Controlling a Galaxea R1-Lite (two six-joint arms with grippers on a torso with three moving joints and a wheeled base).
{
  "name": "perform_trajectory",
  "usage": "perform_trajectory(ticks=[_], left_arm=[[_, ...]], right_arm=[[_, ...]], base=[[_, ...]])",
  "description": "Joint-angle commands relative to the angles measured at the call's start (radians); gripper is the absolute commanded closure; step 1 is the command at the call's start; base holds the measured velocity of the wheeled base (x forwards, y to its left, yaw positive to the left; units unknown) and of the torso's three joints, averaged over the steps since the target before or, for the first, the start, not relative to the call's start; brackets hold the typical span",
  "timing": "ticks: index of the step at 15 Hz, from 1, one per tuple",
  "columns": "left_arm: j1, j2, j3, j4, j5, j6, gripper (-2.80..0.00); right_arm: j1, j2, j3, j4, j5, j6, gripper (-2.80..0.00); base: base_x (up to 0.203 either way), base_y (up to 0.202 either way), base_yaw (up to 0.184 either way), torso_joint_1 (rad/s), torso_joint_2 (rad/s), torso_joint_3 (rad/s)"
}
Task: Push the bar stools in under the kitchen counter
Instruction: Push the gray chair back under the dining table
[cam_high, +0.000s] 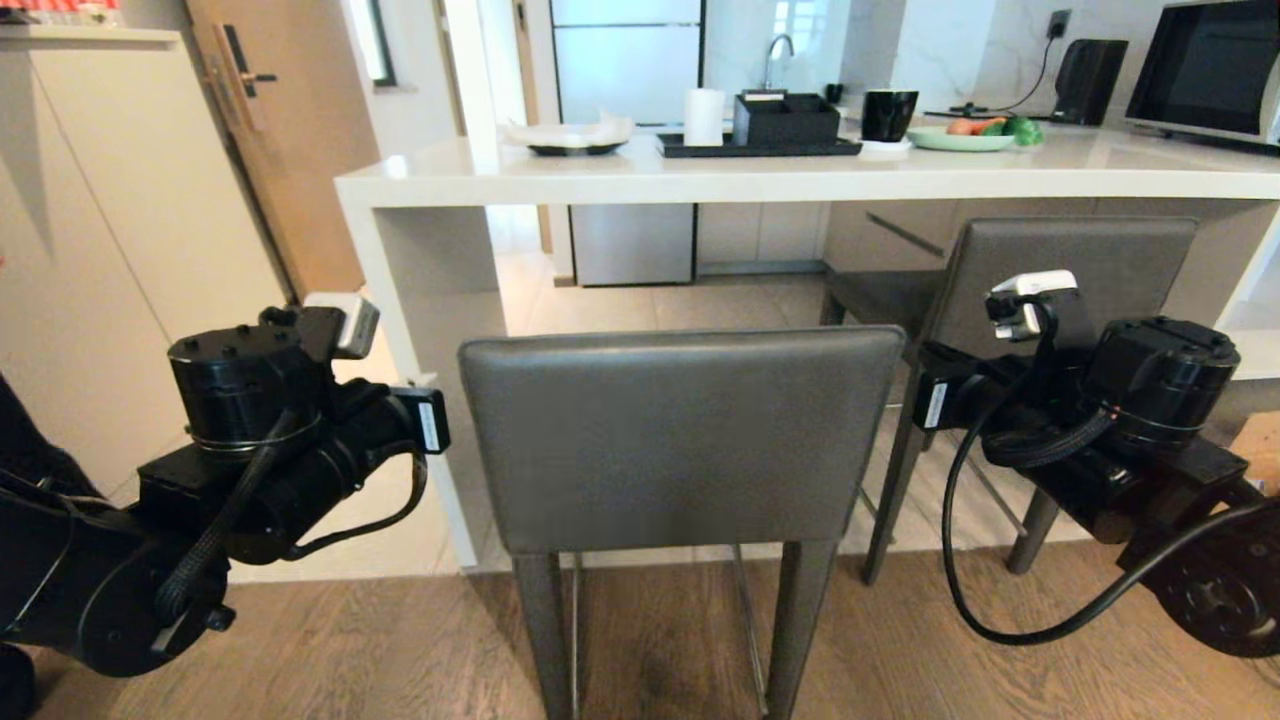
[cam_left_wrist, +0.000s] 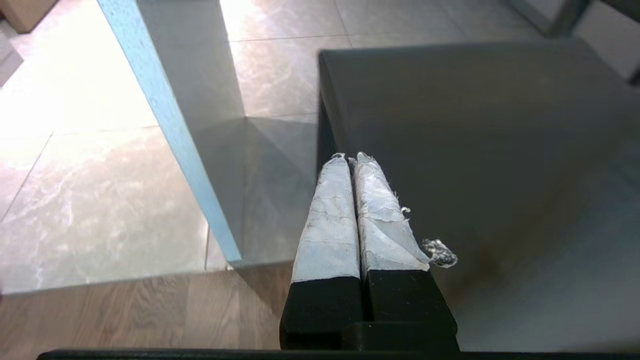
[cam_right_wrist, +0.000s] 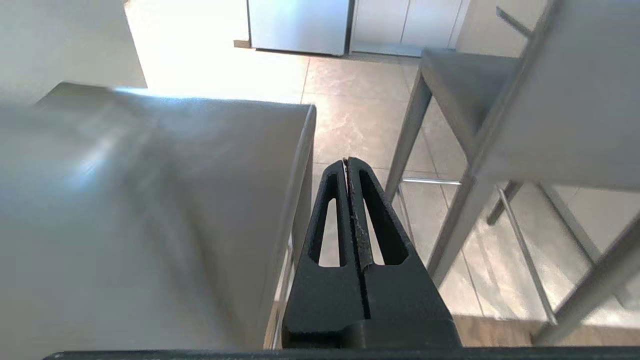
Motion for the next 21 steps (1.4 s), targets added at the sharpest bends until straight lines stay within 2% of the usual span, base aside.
perform_trajectory(ticks=[1, 6, 8, 10, 13, 14, 19, 21], left_arm=[[-0.001, -0.008, 0.004, -0.006, 0.002, -0.001, 0.00], [0.006, 0.014, 0.050, -0.006, 0.001, -0.006, 0.00], [0.008, 0.065, 0.070, -0.012, 0.001, -0.014, 0.00], [0.009, 0.136, 0.075, -0.088, 0.002, -0.013, 0.00], [0.011, 0.274, 0.076, -0.295, 0.012, 0.006, 0.00], [0.011, 0.300, 0.071, -0.323, 0.021, 0.013, 0.00], [0.024, 0.311, -0.002, -0.322, 0.023, 0.018, 0.00], [0.011, 0.309, -0.008, -0.327, 0.023, 0.019, 0.00]], right_arm=[[0.000, -0.012, 0.011, -0.006, -0.001, 0.000, 0.00], [-0.028, -0.021, 0.094, -0.013, 0.003, 0.002, 0.00], [-0.031, 0.002, 0.137, -0.068, 0.004, 0.020, 0.00], [-0.031, 0.054, 0.146, -0.101, 0.004, 0.020, 0.00], [-0.023, 0.133, 0.116, -0.173, 0.004, 0.013, 0.00], [-0.022, 0.142, 0.095, -0.176, 0.003, 0.013, 0.00], [-0.022, 0.171, 0.032, -0.174, 0.001, 0.010, 0.00], [-0.013, 0.171, 0.031, -0.174, 0.001, -0.018, 0.00]], base=[[0.141, 0.000, 0.002, 0.003, 0.00, 0.002], [0.014, 0.000, 0.001, 0.002, 0.00, -0.001], [0.000, 0.000, 0.000, 0.000, 0.00, 0.000], [0.000, 0.000, 0.000, 0.000, 0.00, 0.000], [0.000, 0.000, 0.000, 0.000, 0.00, 0.000], [0.000, 0.000, 0.000, 0.000, 0.00, 0.000], [0.000, 0.000, 0.000, 0.000, 0.00, 0.000], [0.000, 0.000, 0.000, 0.000, 0.00, 0.000]])
